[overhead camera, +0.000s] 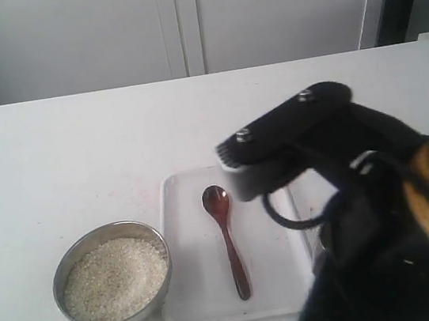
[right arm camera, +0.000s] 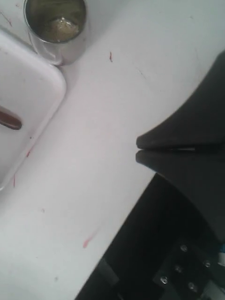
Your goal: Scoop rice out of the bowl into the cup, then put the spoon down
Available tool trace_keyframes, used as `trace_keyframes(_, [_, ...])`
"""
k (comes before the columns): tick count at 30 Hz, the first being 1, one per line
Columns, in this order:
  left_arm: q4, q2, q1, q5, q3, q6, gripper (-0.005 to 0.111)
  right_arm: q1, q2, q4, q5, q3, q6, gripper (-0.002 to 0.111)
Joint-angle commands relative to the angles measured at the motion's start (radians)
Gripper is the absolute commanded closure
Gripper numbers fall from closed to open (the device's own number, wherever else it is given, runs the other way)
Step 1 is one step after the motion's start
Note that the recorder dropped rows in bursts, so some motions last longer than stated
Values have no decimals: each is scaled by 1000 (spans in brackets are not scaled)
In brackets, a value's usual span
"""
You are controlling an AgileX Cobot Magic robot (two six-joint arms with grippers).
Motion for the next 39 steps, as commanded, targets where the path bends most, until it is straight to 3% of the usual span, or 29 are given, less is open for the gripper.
trace_keyframes(1, [-6, 0, -7, 48, 9, -6, 92, 47, -147, 23, 4, 76, 17, 108])
trace_keyframes(9, [-6, 0, -7, 48, 9, -6, 92, 49, -275, -38, 4, 159, 10, 108])
trace_keyframes(19, [-6, 0, -7, 48, 9, -6, 92, 49, -282, -204, 1, 169, 5, 108])
trace_keyframes(30, [-6, 0, -7, 48, 9, -6, 92, 26, -313, -626, -593, 295, 14, 108])
trace_keyframes(39, [-6, 0, -7, 48, 9, -6, 92, -255, -451, -623, -969, 446, 178, 108])
